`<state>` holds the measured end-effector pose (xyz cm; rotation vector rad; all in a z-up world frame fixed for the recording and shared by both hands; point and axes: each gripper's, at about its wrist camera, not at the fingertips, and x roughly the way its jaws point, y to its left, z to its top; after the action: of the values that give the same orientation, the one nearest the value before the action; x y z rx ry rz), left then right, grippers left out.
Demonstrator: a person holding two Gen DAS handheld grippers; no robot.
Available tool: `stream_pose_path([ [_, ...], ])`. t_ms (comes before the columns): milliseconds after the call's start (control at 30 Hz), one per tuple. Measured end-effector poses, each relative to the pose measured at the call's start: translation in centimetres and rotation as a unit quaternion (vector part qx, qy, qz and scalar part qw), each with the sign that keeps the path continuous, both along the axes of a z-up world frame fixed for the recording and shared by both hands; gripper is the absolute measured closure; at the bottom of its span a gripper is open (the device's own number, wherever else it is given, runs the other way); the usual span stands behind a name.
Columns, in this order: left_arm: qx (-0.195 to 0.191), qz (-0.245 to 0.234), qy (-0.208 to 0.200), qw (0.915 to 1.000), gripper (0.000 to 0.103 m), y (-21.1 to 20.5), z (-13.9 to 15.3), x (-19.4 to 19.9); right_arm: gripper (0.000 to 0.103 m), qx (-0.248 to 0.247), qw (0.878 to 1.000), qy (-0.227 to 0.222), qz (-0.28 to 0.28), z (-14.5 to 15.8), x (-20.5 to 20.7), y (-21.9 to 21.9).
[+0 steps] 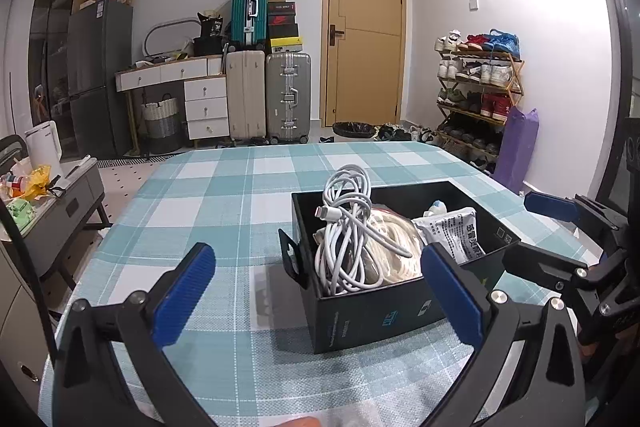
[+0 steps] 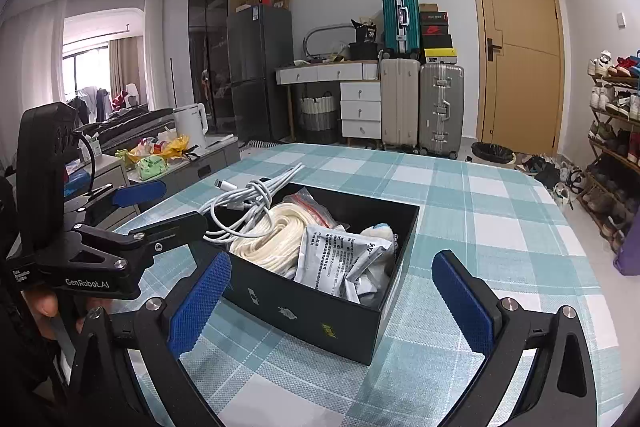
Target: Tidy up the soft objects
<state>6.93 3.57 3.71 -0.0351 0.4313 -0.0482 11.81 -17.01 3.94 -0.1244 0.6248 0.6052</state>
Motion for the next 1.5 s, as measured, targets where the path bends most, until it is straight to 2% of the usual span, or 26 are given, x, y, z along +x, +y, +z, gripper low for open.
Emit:
stream_pose_path([
  [333, -0.003, 0.002, -0.002, 1.0000, 0.000, 0.17, 0.01, -0.08, 0.001, -0.002, 1.000, -0.014, -0.002, 0.20, -0.36, 0.11],
  [1500, -0.001, -0.003, -0.002, 1.0000, 0.000, -0.21, 0.03, 0.10, 0.001, -0.001, 1.000, -0.007, -0.003, 0.32, -0.21, 0.07],
])
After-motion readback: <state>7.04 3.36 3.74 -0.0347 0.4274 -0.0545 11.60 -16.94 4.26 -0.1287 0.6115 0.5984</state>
